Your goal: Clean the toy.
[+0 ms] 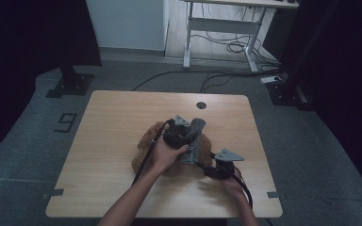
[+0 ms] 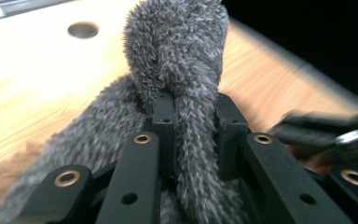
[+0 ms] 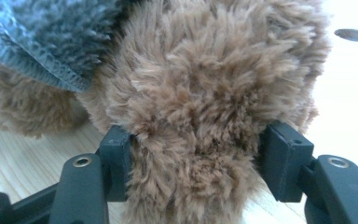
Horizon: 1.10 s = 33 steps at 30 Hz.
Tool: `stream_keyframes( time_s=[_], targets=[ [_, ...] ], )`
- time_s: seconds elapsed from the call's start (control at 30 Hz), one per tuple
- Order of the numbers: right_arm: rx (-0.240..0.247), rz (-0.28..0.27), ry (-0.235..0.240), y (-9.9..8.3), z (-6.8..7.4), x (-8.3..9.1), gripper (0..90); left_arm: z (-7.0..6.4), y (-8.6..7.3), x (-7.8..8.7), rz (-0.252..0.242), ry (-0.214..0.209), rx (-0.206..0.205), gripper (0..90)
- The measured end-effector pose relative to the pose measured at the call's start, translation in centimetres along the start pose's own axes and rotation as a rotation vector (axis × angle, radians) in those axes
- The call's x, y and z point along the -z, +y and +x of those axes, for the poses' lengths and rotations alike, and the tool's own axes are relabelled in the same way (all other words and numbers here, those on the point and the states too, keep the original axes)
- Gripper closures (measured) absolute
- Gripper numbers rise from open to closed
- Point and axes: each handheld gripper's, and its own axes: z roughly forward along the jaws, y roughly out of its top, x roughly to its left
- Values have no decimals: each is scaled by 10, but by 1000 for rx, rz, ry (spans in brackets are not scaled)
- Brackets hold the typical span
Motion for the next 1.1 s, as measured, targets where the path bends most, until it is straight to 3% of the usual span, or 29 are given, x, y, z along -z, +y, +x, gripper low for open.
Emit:
stream_keyframes(
  time_s=[0.07, 0.2, 0.4, 0.53, 0.7, 0.83, 0.9, 1.0, 1.1],
  targets=[
    [-8, 4, 3, -1, -1, -1, 395, 6, -3, 3, 0, -4, 30, 742],
    [-15, 13, -3, -1, -1, -4, 427, 20, -4, 20, 9, 36, 39, 743],
    [-23, 17, -15, 0, -1, -5, 433, 48, -4, 58, -48, 64, 97, 741],
    [-30, 14, -13, 0, -1, -5, 433, 69, -9, 76, -51, 96, 122, 741],
    [-30, 15, -1, 1, -1, -5, 430, 76, -23, 75, -7, 116, 118, 737],
    [-16, 14, 9, 3, 0, -2, 396, 79, -37, 72, 6, 90, 138, 745],
    [-37, 3, 19, 4, -2, 2, 369, 80, -46, 70, 8, 66, 153, 748],
    [-83, -14, 26, 8, -7, 8, 255, 81, -58, 70, -21, 27, 185, 752],
    [-116, -33, 21, 16, -7, 11, 188, 78, -65, 71, -36, 22, 179, 754]
  ],
)
